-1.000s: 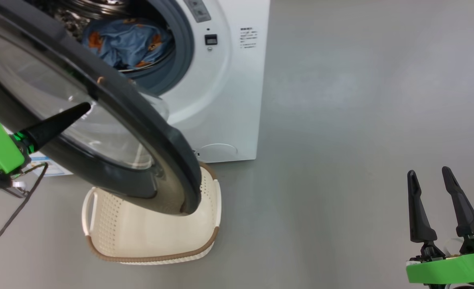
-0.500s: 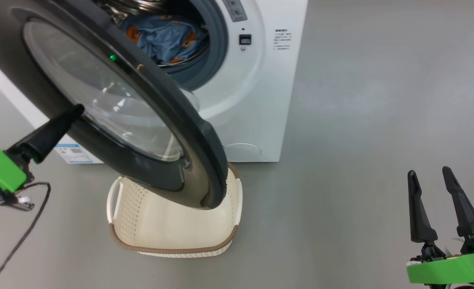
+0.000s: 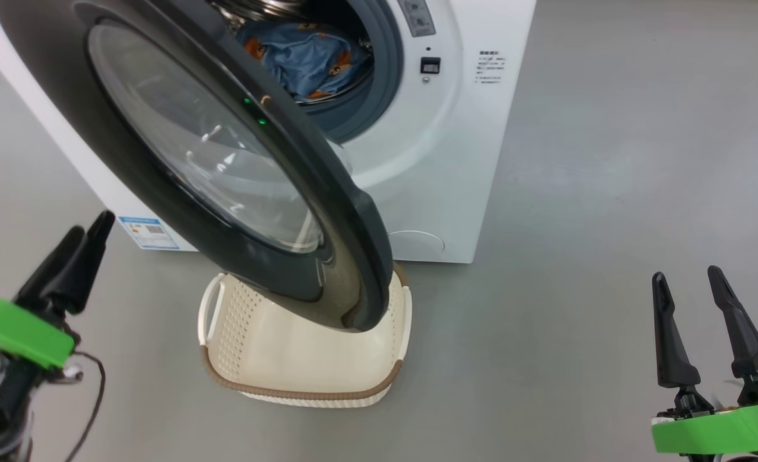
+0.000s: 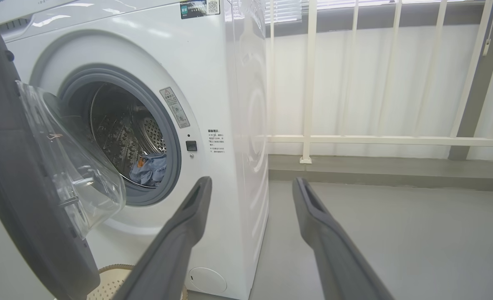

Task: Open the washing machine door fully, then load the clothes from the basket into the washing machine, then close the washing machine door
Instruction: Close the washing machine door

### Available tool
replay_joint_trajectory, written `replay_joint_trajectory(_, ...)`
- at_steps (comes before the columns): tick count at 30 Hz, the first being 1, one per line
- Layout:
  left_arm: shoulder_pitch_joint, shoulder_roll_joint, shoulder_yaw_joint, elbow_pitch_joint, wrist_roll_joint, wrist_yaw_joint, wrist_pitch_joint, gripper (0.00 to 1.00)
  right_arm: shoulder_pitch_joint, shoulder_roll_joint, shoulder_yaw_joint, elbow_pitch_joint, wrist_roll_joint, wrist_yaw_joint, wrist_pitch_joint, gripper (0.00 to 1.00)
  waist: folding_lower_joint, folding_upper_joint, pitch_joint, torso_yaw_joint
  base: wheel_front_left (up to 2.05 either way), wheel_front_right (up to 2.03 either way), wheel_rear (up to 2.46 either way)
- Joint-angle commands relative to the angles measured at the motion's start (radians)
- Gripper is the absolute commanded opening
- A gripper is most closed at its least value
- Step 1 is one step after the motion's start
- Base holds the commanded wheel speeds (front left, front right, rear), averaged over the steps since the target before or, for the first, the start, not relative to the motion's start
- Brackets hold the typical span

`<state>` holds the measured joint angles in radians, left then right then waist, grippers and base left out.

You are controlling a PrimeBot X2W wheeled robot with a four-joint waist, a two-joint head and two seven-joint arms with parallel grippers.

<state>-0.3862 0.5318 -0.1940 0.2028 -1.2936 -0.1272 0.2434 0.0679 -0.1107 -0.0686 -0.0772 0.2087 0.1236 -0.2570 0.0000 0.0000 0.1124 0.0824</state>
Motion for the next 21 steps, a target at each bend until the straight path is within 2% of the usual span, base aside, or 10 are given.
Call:
replay_joint_trajectory(1, -0.005, 0.046, 0.034, -0.014, 0.015, -0.003, -0.04, 1.0, -0.018, -0.021, 0.022, -0.026, -0.016, 0.007, -0.005, 1.0, 0.0, 0.0, -0.001, 0.008, 0.0, 0.0, 0.0)
replay_joint_trajectory(6, 0.061, 0.034, 0.022, 0.013, 0.049, -0.003, -0.24, 1.0, -0.016, -0.022, 0.023, -0.024, -0.016, 0.007, -0.005, 1.0, 0.0, 0.0, -0.005, 0.025, 0.0, 0.0, 0.0)
replay_joint_trajectory(12, 0.114, 0.014, -0.041, 0.072, 0.131, -0.003, -0.442, 1.0, -0.015, -0.024, 0.027, -0.022, -0.017, 0.007, -0.005, 1.0, 0.0, 0.0, -0.013, 0.049, 0.0, 0.0, 0.0)
replay_joint_trajectory(19, 0.145, -0.032, -0.058, 0.121, 0.228, -0.003, -0.502, 1.0, -0.011, -0.027, 0.032, -0.02, -0.016, 0.007, -0.005, 1.0, 0.0, 0.0, -0.024, 0.07, 0.0, 0.0, 0.0)
replay_joint_trajectory(21, 0.153, -0.058, -0.015, 0.122, 0.278, -0.003, -0.504, 1.0, -0.01, -0.027, 0.033, -0.02, -0.016, 0.007, -0.005, 1.0, 0.0, 0.0, -0.025, 0.075, 0.0, 0.0, 0.0)
